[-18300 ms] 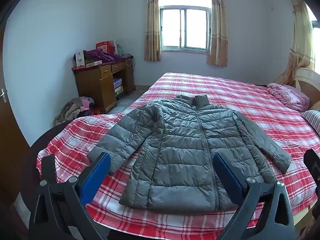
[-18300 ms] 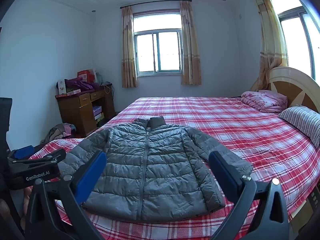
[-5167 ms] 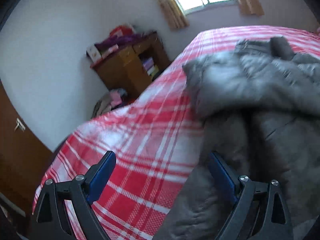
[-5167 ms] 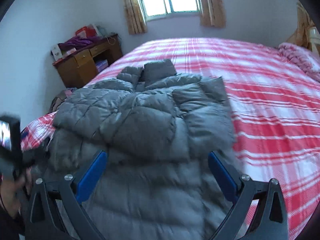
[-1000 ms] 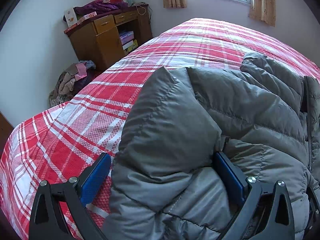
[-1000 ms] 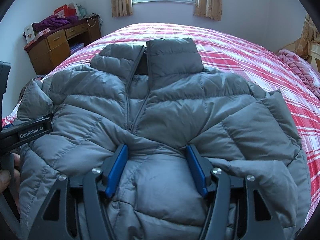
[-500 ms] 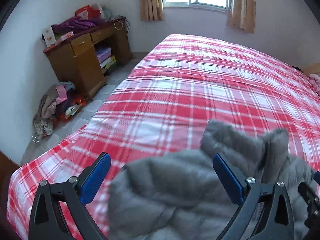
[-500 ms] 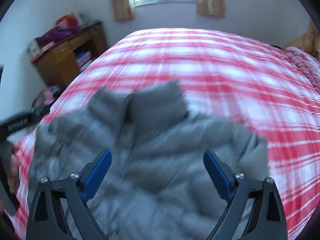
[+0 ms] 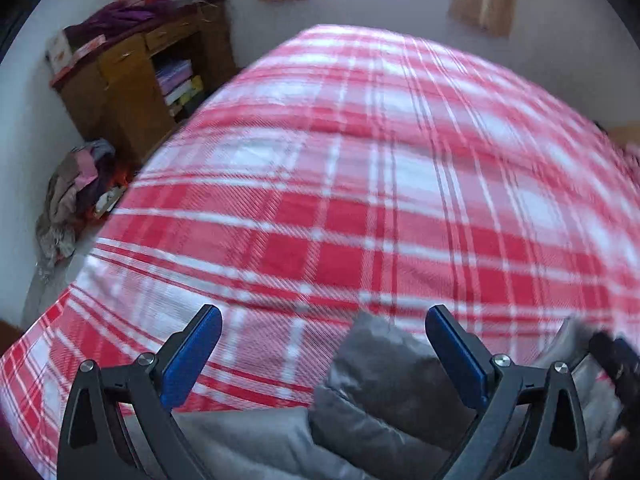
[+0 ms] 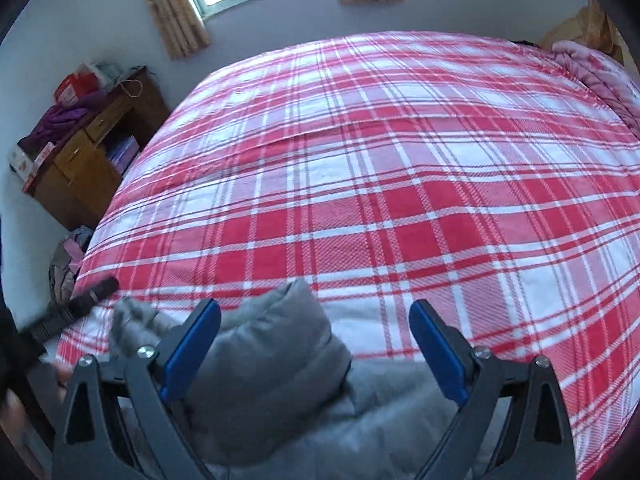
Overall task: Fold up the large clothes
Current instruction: 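Grasp the jacket hem with both grippers and lift it toward the collar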
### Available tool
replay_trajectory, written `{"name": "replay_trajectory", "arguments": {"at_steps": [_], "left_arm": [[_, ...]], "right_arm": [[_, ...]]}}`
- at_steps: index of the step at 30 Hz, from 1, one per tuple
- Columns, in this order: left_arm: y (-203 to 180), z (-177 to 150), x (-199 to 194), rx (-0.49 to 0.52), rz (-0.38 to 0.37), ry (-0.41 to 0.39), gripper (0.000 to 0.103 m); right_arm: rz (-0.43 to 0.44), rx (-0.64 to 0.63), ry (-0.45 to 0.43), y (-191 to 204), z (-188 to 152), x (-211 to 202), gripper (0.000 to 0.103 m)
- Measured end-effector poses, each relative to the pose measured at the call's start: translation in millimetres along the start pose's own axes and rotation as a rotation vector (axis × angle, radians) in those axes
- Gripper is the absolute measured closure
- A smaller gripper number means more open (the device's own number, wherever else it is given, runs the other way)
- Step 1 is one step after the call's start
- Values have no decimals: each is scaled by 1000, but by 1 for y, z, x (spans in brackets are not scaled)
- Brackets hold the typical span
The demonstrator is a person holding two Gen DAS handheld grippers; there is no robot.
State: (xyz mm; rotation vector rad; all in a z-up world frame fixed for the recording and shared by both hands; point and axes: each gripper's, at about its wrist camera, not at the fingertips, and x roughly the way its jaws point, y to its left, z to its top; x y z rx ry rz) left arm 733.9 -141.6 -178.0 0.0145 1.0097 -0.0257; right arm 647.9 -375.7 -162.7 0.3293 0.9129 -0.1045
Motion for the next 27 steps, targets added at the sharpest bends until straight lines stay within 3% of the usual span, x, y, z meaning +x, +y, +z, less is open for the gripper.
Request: {"name": "replay_trajectory", "arguments": {"at_steps": [1,2,3,4,5,6,9,12,17,24,27], "left_arm": [[-1,-6,2,13,-19,2,5],[0,-13,1,27,-41,-5,29],[1,-16,0,39,-65,-2,46],[3,-21,-1,54,-114,13,76],[7,-25,-6,64,-146,23,86],[13,-29,-17,61,-145,-11,86],[27,-42,-55,77,-186,-109,93],[39,-62,-91,84,-235,-191,95],[44,-104,-101,140,-187,-228,98],[31,-132,-59,194,-59,-184,98],[23,-133,-68,224,-11,-206,98]], "right_arm": [[2,-5,10,0,0,6,6],[6,-17,26,0,-1,11,7],[14,-38,55,0,-3,16,17],[28,-68,83,0,-8,19,29],[43,-90,97,0,-11,18,56],[58,-109,108,-1,-15,17,74],[68,-153,74,-7,-24,-8,88],[81,-179,29,-18,-31,-39,92],[71,-251,-36,-27,-53,-71,94],[-3,-299,4,-38,-98,-47,96],[-42,-325,12,-38,-105,-36,97]]}}
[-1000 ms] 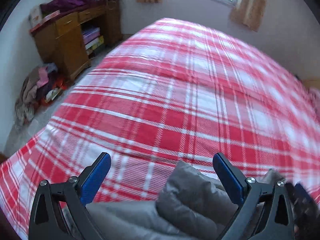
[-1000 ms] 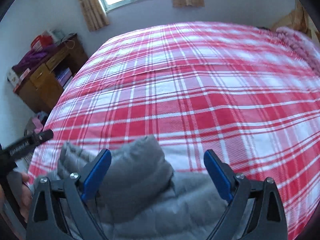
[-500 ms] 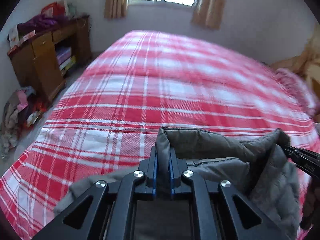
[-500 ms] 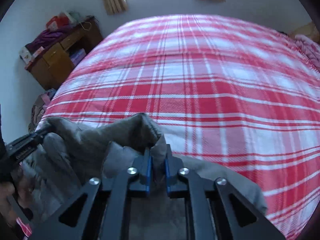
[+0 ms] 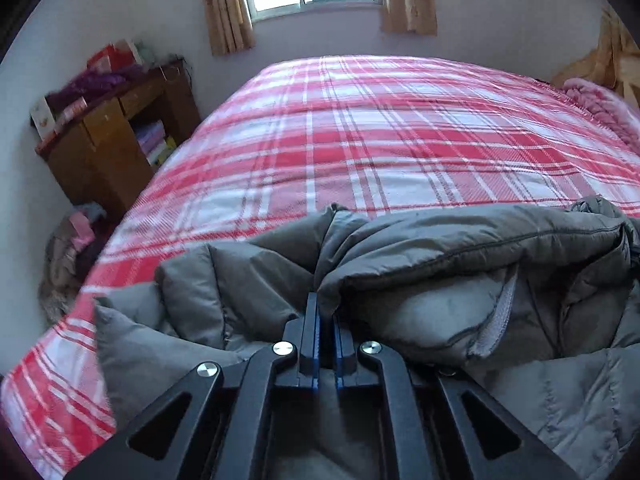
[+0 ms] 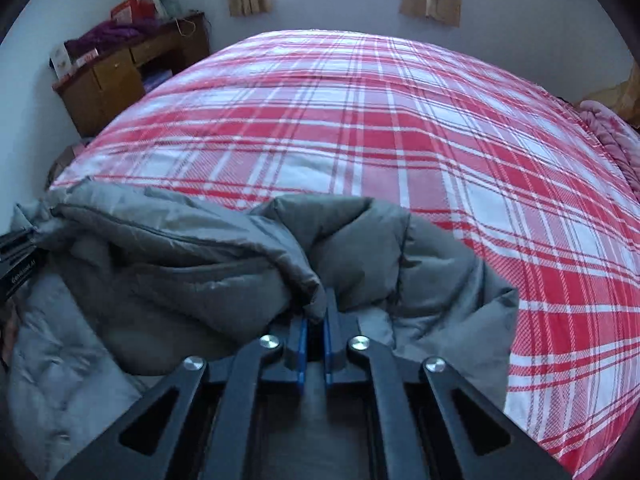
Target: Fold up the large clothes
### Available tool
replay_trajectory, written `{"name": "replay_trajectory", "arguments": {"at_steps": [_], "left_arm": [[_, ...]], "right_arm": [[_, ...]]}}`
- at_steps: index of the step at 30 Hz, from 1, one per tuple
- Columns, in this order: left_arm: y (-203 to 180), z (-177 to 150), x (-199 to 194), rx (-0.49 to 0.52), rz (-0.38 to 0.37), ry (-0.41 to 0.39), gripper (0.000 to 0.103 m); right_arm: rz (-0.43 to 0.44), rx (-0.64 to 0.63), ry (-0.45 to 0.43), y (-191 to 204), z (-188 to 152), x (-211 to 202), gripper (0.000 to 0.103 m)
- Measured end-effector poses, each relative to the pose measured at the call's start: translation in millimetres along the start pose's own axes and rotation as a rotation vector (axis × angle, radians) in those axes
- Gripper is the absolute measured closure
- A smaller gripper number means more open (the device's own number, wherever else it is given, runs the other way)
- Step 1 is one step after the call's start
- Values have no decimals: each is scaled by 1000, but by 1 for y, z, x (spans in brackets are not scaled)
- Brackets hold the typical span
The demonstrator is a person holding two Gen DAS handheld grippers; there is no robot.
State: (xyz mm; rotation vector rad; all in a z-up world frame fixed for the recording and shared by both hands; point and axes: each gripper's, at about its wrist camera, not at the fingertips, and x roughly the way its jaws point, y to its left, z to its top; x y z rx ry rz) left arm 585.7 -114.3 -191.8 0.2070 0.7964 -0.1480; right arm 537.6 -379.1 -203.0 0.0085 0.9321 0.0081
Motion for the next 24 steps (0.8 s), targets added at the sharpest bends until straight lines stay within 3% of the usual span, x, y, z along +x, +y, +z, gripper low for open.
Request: {"name": "replay_trajectory", "arguments": {"at_steps": [3,4,5,6,7,8,10,13,15,19,21,24], "left_arm": [[8,5,-19,-13,-1,-8,96],[12,6,-26,-20,-2,-17,89],[17,7,-35,-27,4,-28,70],[23,8,-45,-37,13,-47,54],[27,9,-54,-48,23,-68,22],[33,9,-67,-67,33,-116,10],[45,15,-83,-96,26,-191,10],[53,37,-80,-151,86,-191,10],[50,51,-68,-181,141,-162,10],[35,64,-34,-225,174,-86,10],[25,60,-21,-203,185,-52,10],[14,39,-8,-149,203,-31,10]], "right_arm": [[-15,-30,7,3,0,-5,96],[-22,-32,-1,0,2,-9,94],[-24,-36,-6,-1,1,-14,86],[-19,-42,-2,-4,1,-18,70],[-23,-48,3,-7,-1,-22,63],[-28,-54,0,-9,-3,-27,54],[-21,-73,-10,-15,-7,-40,53],[-49,-82,-39,-25,-8,-63,53],[-53,-35,-79,-30,0,-76,53],[2,72,-162,-17,32,-88,51],[32,86,-168,-1,47,-79,43],[61,106,-127,21,55,-52,43]]}}
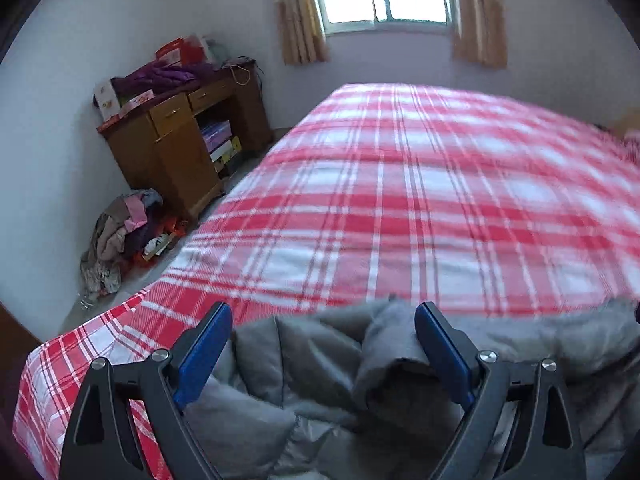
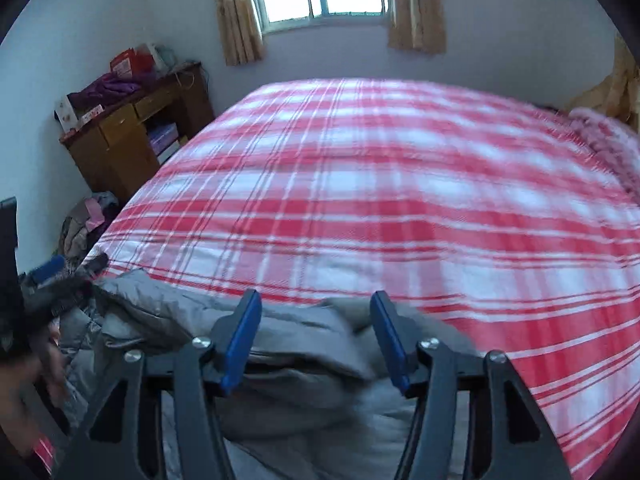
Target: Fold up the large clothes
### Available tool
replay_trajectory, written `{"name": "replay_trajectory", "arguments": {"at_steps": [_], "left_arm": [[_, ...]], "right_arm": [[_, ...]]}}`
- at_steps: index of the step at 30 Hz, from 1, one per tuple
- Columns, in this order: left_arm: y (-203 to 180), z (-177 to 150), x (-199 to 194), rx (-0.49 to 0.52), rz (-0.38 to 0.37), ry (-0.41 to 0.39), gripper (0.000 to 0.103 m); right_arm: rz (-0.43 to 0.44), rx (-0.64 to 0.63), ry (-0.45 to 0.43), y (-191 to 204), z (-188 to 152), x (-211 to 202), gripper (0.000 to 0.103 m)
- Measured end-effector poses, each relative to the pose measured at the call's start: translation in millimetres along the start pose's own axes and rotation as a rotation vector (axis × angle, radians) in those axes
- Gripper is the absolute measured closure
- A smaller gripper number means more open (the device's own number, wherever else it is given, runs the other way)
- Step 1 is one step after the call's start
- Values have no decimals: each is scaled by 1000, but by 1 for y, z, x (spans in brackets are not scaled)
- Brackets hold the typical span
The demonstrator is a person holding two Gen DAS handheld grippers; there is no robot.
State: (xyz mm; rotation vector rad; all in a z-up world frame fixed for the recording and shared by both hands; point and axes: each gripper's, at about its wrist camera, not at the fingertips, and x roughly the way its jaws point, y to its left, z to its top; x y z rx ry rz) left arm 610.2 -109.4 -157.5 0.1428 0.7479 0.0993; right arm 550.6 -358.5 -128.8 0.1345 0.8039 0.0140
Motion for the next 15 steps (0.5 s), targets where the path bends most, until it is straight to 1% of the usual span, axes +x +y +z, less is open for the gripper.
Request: {"name": "replay_trajectory", "arguments": {"at_steps": [3,5,7,9,10,15], "left_arm": [[1,-22,14,15,-2,38,10],[4,-33,21,-5,-33,58,10],[3,-37,25,-5,-39,61,10],[-3,-39,29,15,-29,62,9],[-5,-40,32,23,-21,62,7],[-13,-42,40,54,19,78,3]], "right_arm": [[-29,-29,53,13,-19,26,43],[-38,-37,82,13,-35,38,43],[-43,-25,90,6,-48,44,43],[-42,-9,91,-2,-50,45,43],[-44,-8,88,-4,-53,47,43],[-56,-13,88,-2,-58,55,43]]}}
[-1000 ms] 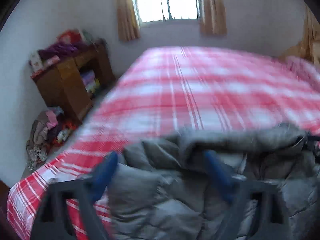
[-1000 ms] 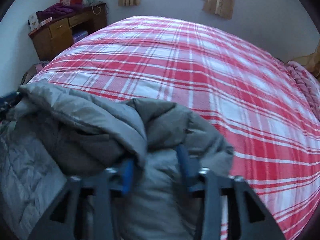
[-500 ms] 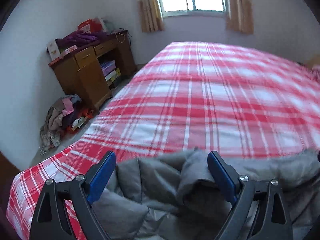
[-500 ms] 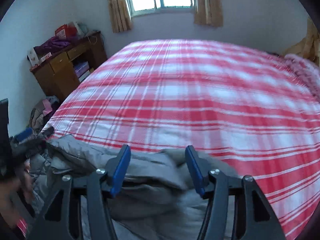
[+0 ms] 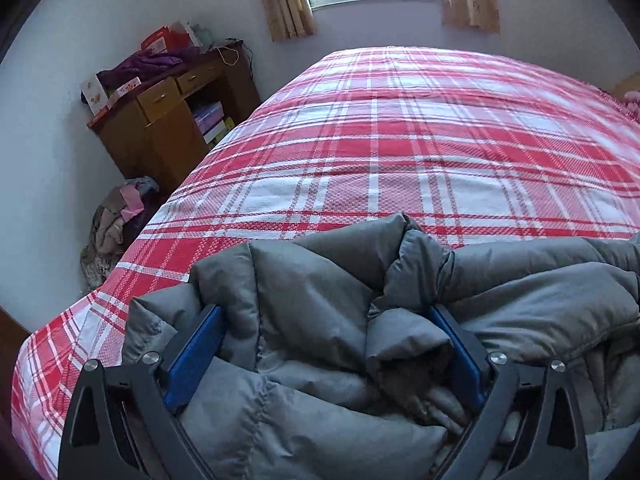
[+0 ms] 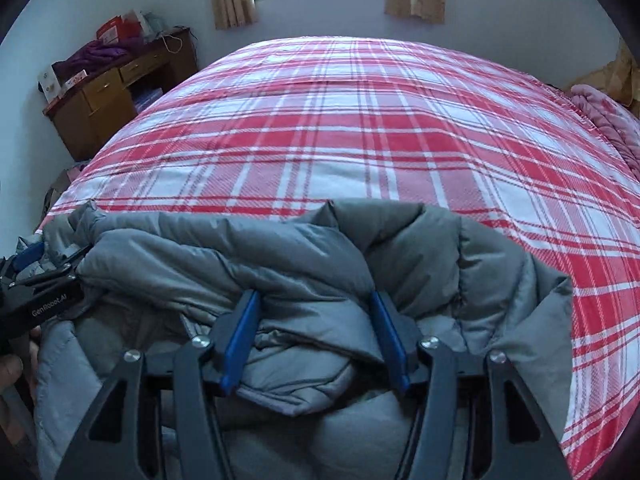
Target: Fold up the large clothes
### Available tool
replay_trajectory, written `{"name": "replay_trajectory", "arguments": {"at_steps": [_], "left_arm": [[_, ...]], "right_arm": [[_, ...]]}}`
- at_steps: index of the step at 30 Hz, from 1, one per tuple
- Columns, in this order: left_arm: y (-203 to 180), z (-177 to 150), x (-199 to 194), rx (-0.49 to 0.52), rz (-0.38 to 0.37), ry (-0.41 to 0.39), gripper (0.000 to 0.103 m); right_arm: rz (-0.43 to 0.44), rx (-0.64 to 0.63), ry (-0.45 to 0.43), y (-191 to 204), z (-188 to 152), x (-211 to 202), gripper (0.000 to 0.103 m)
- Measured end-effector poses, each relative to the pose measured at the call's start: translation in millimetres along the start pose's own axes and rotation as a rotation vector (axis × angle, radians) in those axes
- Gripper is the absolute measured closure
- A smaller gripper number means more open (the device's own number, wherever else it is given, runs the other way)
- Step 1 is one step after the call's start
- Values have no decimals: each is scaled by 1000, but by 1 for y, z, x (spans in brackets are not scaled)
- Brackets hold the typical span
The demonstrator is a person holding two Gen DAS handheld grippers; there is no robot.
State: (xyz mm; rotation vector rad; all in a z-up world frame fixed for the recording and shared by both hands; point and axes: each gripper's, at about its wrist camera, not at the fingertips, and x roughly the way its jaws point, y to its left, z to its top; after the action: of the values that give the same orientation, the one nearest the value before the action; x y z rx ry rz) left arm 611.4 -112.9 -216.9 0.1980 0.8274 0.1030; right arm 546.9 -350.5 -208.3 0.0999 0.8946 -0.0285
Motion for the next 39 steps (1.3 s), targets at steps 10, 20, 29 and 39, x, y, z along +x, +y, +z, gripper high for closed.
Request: {"name": "replay_trajectory", "arguments": {"at_steps": [10,20,29,39], "left_arm": [[-3,-2,2,12,27,1,1],[-1,-2,3,3,15,5,1],[0,-2,4,0,11,6,1],[0,-3,4,1,11,6,1]], "right_arm": [[-47,-35,6,6,-3,7,42],[-77,-50,7,9,-3,10,40],[-85,-55,6,9,-2,12,39],[-85,-58,8,8,-3,13,38]]}}
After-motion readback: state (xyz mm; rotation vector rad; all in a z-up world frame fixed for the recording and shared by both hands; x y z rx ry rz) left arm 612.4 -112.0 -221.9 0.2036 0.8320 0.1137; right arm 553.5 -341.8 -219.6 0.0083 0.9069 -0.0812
